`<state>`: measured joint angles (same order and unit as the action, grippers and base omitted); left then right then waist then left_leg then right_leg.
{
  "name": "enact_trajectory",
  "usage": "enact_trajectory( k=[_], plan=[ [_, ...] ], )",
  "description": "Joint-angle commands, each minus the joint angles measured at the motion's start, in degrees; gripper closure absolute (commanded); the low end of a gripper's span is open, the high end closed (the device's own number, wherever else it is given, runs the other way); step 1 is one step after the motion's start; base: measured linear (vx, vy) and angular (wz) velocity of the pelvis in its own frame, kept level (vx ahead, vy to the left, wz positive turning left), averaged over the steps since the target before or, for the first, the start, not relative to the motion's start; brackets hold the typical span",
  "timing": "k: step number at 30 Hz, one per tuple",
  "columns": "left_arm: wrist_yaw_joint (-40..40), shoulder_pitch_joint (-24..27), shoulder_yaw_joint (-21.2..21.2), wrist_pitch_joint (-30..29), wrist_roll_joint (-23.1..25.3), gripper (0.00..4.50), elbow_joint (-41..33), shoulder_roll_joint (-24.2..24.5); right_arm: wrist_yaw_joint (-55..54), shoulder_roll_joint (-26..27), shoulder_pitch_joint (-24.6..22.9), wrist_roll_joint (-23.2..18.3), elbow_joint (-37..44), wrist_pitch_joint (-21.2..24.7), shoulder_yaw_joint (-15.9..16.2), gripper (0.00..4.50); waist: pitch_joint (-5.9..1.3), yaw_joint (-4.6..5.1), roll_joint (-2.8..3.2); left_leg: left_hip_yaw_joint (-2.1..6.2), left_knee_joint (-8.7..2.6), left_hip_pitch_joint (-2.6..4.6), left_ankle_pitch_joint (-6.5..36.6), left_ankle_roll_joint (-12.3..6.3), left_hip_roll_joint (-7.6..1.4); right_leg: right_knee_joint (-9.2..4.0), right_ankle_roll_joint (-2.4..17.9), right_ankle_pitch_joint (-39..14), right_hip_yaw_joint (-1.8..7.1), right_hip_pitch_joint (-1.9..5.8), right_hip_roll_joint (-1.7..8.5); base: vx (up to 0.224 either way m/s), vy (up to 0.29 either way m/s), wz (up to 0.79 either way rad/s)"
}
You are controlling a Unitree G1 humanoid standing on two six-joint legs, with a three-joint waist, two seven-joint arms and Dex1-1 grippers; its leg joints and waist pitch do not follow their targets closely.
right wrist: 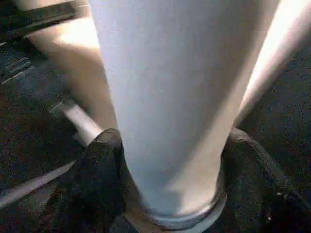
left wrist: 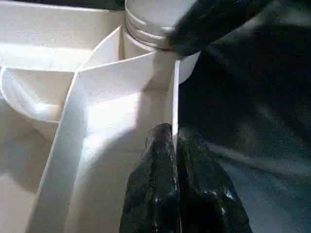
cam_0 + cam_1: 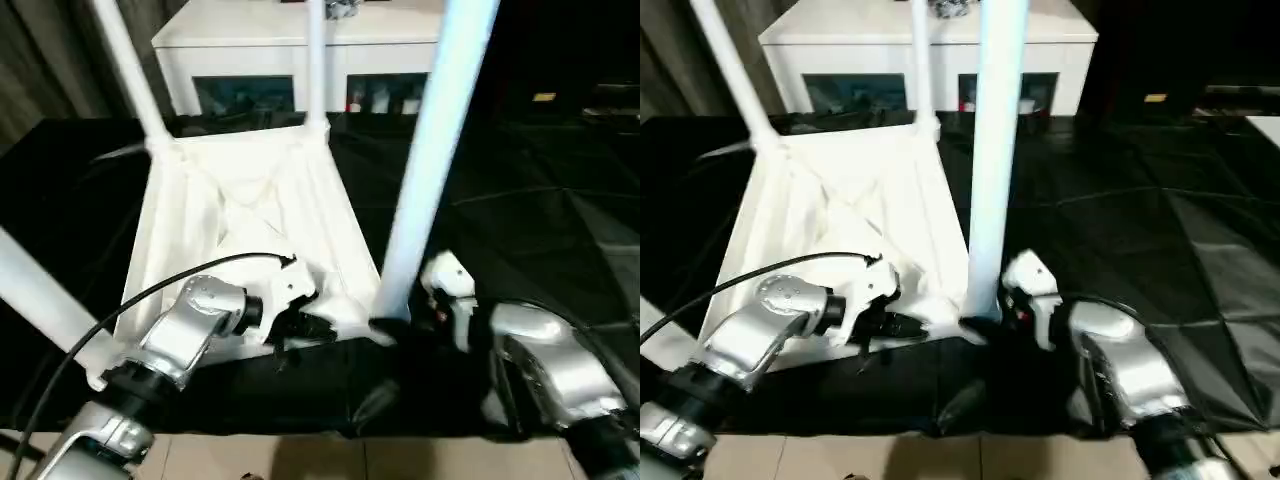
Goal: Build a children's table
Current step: Rotate leg to tighten
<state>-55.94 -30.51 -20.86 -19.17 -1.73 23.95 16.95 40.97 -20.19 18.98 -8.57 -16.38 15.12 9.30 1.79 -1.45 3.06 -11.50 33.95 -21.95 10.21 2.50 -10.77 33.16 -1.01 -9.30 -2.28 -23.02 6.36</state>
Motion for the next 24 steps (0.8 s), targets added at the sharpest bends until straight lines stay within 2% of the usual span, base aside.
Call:
enact_trajectory(
  k=[1,2,4,5,6,9,11,12,16,17,20,21,23,24],
  plan=[
    [3.66,-0.96,1.07,0.04,0.78,4.5,1.16,-0.82,-5.95,0.52,-0.28,3.16,-3.5,2.25,-0.22,1.87,-2.92,0.23,-0.72,1.12,-4.75,1.37,20.44,0.94,-1.46,-3.98,11.03,-20.4,0.84,1.76,1.24,-0.051,0.004,-0.03],
    [8.29,-2.1,1.91,-0.69,1.54,4.5,3.42,-2.93,-12.77,3.99,0.96,3.62,-5.68,3.58,-1.72,1.87,-2.83,0.39,-0.68,1.23,-4.86,1.34,21.57,1.21,-1.44,-4.25,9.99,-22.17,0.82,1.7,1.26,-0.051,0.004,-0.03],
    [19.47,-5.04,4.56,-2.96,2.14,4.5,8.22,-8.77,-30.0,12.05,4.97,3.97,-12.33,5.48,-6.27,1.87,-2.69,1.23,-0.62,1.32,-4.86,1.38,23.74,2.06,-1.2,-4.67,8.97,-25.28,0.73,1.04,1.23,0.0,0.0,0.0],
    [19.47,-5.04,4.56,-2.96,2.14,4.5,8.22,-8.77,-30.0,12.05,4.97,3.97,-12.33,5.48,-6.27,1.87,-2.64,1.72,-0.66,1.36,-4.87,1.46,24.26,2.61,-1.07,-4.8,8.81,-26.3,0.62,0.89,1.14,0.0,0.0,0.0],
    [24.26,-6.49,5.62,-3.1,2.49,4.5,10.5,-11.14,-35.94,15.05,6.89,3.08,-15.67,5.21,-8.33,1.87,-2.9,1.84,-0.72,1.73,-4.96,1.56,24.57,2.78,-1.11,-5.02,7.8,-27.49,0.37,1.26,1.25,0.0,0.0,0.0],
    [30.18,-8.85,6.03,-0.61,4.0,4.5,14.86,-13.85,-41.31,19.04,10.25,1.35,-21.11,4.12,-10.57,1.88,-2.87,2.23,-0.63,1.65,-4.79,1.67,26.46,1.82,-0.88,-5.58,7.04,-27.72,0.29,0.65,1.09,0.0,0.0,0.0],
    [32.86,-10.11,6.37,1.17,4.44,4.5,17.11,-15.26,-41.85,20.99,12.31,1.4,-23.85,2.57,-10.42,1.88,-2.87,2.11,-0.63,1.69,-4.78,1.8,26.81,1.39,-0.85,-5.78,7.01,-27.49,0.25,0.57,1.08,0.0,0.0,0.0],
    [32.9,-10.48,6.08,1.67,4.72,4.5,17.53,-15.44,-40.98,21.55,12.99,1.77,-24.24,2.12,-9.76,1.88,-2.87,2.08,-0.87,1.69,-4.85,1.44,26.24,1.01,-0.91,-5.67,6.94,-26.65,0.25,0.81,1.14,0.0,0.0,0.0],
    [31.41,-10.66,5.16,2.82,5.52,4.5,17.66,-15.03,-38.02,22.32,13.38,2.54,-23.19,0.29,-8.73,1.88,-3.01,1.79,-0.89,1.66,-5.02,0.86,24.01,0.16,-1.03,-5.2,7.3,-24.12,0.37,1.24,1.23,0.0,0.0,0.0],
    [30.3,-10.5,4.66,3.5,6.05,4.5,17.84,-14.52,-37.36,22.37,13.05,2.48,-22.18,-1.19,-9.07,1.32,-2.97,1.76,-1.01,1.58,-5.01,0.9,23.77,0.0,-1.05,-5.21,7.48,-23.92,0.43,1.18,1.26,0.0,0.0,0.0],
    [28.88,-10.1,4.08,3.83,6.26,4.5,17.54,-13.63,-36.03,21.21,12.26,3.12,-20.03,-3.37,-8.0,1.09,-2.99,1.5,-0.89,1.53,-5.01,0.89,23.56,-0.46,-1.06,-5.25,7.32,-24.21,0.49,1.19,1.31,0.0,0.0,0.0],
    [27.91,-10.02,3.66,5.03,6.3,4.5,18.07,-13.07,-35.9,20.04,11.88,3.58,-18.84,-4.47,-7.82,0.97,-2.98,1.72,-0.99,1.73,-5.19,0.4,22.78,-0.44,-1.02,-5.09,7.27,-24.1,0.41,1.54,1.41,0.0,0.0,0.0],
    [27.29,-9.86,3.41,5.65,6.47,4.5,18.08,-12.68,-35.4,19.23,11.42,3.75,-17.59,-4.54,-7.75,0.75,-3.09,1.87,-0.96,1.75,-5.16,0.43,22.35,-0.3,-1.11,-4.94,7.51,-23.08,0.42,1.53,1.32,0.0,0.0,0.0],
    [26.12,-9.36,3.16,6.23,6.7,4.5,17.74,-11.89,-32.04,17.0,9.94,3.61,-13.73,-4.14,-7.03,0.71,-3.06,1.89,-0.96,1.63,-5.1,0.66,22.46,-0.45,-1.16,-5.02,8.08,-22.36,0.48,1.38,1.27,0.0,0.0,0.0]
  ],
)
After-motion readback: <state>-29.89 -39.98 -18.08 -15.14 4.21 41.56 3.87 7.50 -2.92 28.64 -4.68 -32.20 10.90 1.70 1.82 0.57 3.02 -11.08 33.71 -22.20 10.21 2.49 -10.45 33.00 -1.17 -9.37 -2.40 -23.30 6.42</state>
